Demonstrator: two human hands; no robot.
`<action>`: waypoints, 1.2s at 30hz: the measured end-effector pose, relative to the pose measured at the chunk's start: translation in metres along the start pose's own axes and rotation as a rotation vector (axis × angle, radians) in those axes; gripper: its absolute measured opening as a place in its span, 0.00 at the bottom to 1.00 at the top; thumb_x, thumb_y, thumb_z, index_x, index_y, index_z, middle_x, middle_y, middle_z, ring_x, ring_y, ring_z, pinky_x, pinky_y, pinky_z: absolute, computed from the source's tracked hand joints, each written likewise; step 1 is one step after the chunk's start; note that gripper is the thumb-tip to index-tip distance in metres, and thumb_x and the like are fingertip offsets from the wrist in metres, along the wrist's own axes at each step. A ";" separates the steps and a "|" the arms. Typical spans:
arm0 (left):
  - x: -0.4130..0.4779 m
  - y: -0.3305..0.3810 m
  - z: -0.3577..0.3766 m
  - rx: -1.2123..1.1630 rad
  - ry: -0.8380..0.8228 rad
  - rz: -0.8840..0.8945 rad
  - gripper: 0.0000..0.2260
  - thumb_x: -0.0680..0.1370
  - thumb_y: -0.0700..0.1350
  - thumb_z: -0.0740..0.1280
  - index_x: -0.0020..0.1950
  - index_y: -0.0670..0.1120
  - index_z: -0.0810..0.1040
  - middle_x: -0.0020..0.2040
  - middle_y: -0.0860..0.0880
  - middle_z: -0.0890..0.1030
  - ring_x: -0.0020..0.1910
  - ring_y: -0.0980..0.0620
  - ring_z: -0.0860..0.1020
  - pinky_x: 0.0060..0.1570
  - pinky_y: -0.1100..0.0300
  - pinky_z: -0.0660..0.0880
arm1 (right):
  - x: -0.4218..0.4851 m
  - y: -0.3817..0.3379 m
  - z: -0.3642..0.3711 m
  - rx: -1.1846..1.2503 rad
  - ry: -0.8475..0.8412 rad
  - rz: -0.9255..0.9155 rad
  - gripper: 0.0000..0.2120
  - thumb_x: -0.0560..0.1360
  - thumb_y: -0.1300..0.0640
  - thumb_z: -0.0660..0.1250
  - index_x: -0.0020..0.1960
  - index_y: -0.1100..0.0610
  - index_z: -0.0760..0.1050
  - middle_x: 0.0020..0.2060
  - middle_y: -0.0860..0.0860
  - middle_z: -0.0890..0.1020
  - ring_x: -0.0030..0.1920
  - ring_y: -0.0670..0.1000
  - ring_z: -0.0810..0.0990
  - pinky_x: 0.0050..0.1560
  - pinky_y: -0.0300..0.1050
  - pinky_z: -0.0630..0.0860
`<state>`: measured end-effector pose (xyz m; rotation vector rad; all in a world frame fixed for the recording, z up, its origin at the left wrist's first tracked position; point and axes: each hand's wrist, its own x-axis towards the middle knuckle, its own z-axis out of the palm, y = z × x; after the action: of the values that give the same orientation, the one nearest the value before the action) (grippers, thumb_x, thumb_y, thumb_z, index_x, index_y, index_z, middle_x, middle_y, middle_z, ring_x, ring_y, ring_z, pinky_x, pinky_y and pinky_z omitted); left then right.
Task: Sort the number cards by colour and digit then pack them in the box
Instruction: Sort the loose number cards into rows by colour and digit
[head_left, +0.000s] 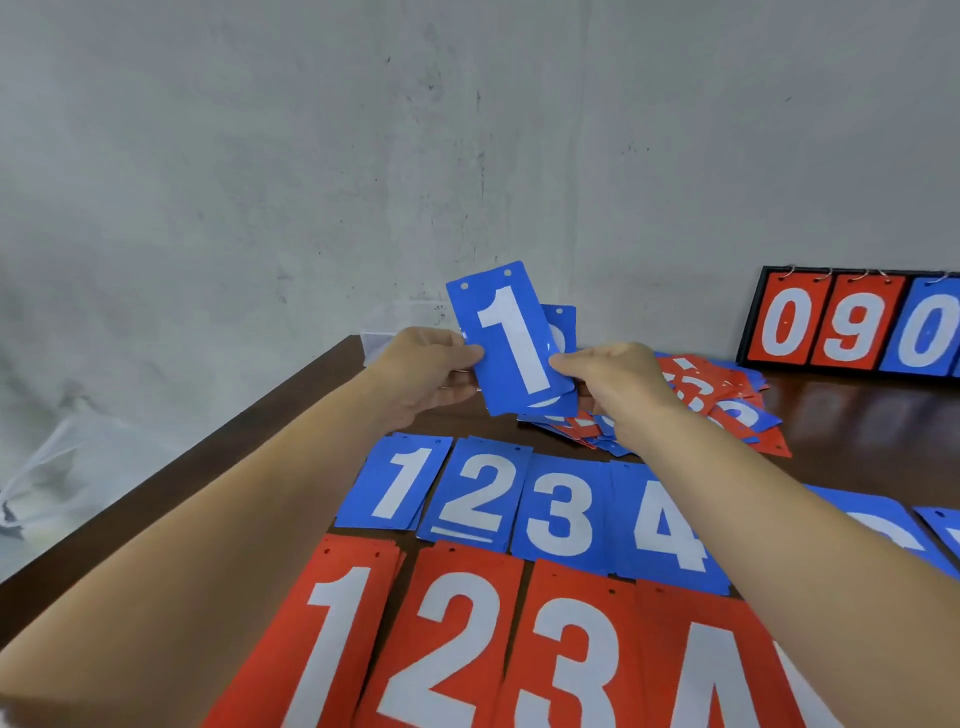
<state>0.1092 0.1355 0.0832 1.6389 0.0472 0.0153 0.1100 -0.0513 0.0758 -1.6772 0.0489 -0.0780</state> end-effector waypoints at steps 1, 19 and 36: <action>-0.001 0.000 -0.007 0.003 -0.003 0.000 0.05 0.79 0.40 0.66 0.53 0.40 0.76 0.51 0.44 0.84 0.46 0.51 0.81 0.43 0.63 0.80 | -0.004 -0.001 0.001 -0.001 0.015 0.001 0.05 0.73 0.60 0.72 0.42 0.62 0.79 0.45 0.62 0.85 0.46 0.61 0.84 0.53 0.58 0.80; -0.014 -0.072 -0.112 0.431 -0.084 -0.012 0.05 0.77 0.39 0.69 0.45 0.38 0.82 0.45 0.43 0.84 0.36 0.52 0.79 0.34 0.65 0.77 | -0.075 0.058 0.003 -0.443 0.265 0.093 0.22 0.73 0.65 0.71 0.66 0.57 0.72 0.51 0.54 0.77 0.50 0.52 0.76 0.51 0.45 0.74; -0.009 -0.101 -0.098 1.229 0.080 0.222 0.13 0.76 0.48 0.67 0.60 0.49 0.77 0.53 0.52 0.81 0.54 0.50 0.76 0.43 0.58 0.72 | -0.064 0.072 0.026 -1.213 0.291 0.140 0.25 0.74 0.57 0.71 0.68 0.53 0.66 0.62 0.52 0.73 0.55 0.53 0.77 0.42 0.43 0.72</action>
<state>0.0938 0.2397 -0.0106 2.8648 -0.0851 0.2665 0.0495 -0.0283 0.0001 -2.8515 0.5171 -0.2133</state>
